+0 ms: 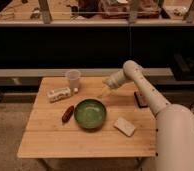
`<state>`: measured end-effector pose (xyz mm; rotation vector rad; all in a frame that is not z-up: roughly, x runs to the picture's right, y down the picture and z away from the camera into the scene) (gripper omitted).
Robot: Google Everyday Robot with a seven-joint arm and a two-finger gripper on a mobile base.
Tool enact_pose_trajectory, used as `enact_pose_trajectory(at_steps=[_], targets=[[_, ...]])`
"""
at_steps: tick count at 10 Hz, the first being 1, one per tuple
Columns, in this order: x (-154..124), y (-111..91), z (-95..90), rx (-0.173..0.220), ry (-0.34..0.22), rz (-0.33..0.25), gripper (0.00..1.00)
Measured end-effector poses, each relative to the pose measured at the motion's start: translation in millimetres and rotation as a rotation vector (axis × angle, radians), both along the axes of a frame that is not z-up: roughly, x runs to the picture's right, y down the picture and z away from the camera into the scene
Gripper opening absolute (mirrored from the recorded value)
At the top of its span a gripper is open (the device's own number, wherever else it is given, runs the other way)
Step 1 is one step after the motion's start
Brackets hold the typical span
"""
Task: Place the white sponge in the ceramic bowl
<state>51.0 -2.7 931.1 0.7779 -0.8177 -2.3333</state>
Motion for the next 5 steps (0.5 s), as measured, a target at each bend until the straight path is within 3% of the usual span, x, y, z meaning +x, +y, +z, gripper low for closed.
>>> enact_pose_trajectory(at_steps=[5], targets=[[0.1,-1.5,-1.0,0.002,0.000,0.000,0.80]])
